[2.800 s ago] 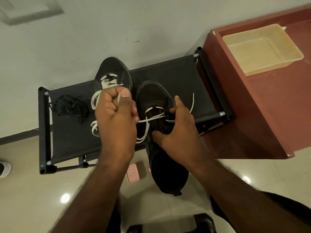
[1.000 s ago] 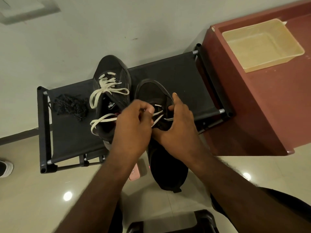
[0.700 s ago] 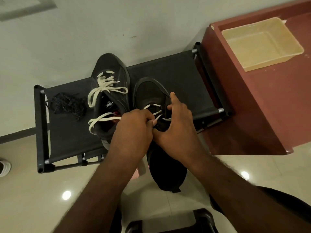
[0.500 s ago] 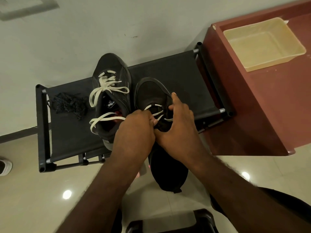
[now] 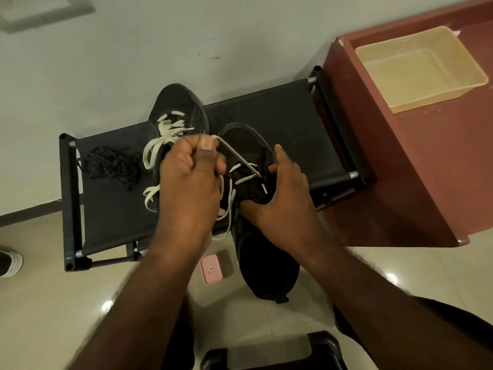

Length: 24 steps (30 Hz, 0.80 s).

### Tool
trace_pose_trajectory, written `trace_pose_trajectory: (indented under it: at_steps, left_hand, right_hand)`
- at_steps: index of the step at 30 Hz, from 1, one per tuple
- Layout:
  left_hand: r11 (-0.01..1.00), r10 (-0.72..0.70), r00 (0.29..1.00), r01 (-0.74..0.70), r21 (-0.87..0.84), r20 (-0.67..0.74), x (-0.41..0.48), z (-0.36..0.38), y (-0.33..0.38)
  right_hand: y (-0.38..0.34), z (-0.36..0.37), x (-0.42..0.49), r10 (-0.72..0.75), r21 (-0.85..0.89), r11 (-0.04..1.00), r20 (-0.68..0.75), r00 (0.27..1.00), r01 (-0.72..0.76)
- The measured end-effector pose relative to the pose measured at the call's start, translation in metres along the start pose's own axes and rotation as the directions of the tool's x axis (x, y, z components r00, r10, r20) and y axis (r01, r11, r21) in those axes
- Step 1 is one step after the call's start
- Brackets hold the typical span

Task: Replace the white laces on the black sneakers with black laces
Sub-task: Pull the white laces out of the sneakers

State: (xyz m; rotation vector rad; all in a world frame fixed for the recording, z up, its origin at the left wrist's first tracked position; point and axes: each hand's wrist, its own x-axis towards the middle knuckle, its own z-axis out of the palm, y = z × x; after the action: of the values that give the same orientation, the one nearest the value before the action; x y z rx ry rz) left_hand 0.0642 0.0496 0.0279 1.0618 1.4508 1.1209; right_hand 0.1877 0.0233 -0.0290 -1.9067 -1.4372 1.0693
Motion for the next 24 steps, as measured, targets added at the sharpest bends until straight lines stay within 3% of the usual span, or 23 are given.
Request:
trace_pose_trajectory:
  at_steps: [6, 10, 14, 17, 19, 21, 23, 24]
  left_hand:
    - [0.994, 0.106, 0.991, -0.106, 0.006, -0.086, 0.022, -0.017, 0.031]
    - [0.976, 0.191, 0.969, -0.172, 0.132, -0.153, 0.042, -0.014, 0.042]
    - [0.991, 0.131, 0.959, -0.119, 0.06, -0.253, 0.048, -0.013, 0.033]
    - [0.993, 0.096, 0.901, -0.114, -0.018, -0.423, 0.063, -0.025, 0.038]
    - [0.97, 0.222, 0.884, -0.157, 0.184, -0.412, 0.074, -0.036, 0.045]
    - [0.847, 0.299, 0.936, -0.17, 0.503, -0.188, 0.078, -0.04, 0.054]
    - [0.556, 0.211, 0.976, -0.162, 0.815, 0.049, 0.072, -0.037, 0.053]
    - [0.449, 0.169, 0.981, -0.166, 0.878, 0.098, 0.063, -0.033, 0.052]
  right_hand:
    - [-0.002, -0.003, 0.001, 0.02, 0.047, 0.999, 0.014, 1.0, -0.021]
    - [-0.002, -0.005, 0.001, 0.025, 0.083, 0.996, 0.024, 0.999, -0.027]
    - [-0.002, -0.007, 0.003, 0.036, 0.125, 0.991, 0.026, 0.999, -0.039]
    - [0.0, -0.005, 0.003, 0.032, 0.129, 0.991, 0.025, 0.999, -0.035]
    - [0.0, -0.006, 0.004, 0.026, 0.113, 0.993, 0.028, 0.999, -0.029]
    - [-0.001, -0.007, 0.005, 0.024, 0.096, 0.995, 0.031, 0.999, -0.027]
    - [-0.001, -0.007, 0.005, 0.016, 0.072, 0.997, 0.031, 0.999, -0.018]
    - [-0.001, -0.007, 0.006, 0.012, 0.063, 0.998, 0.029, 1.0, -0.014]
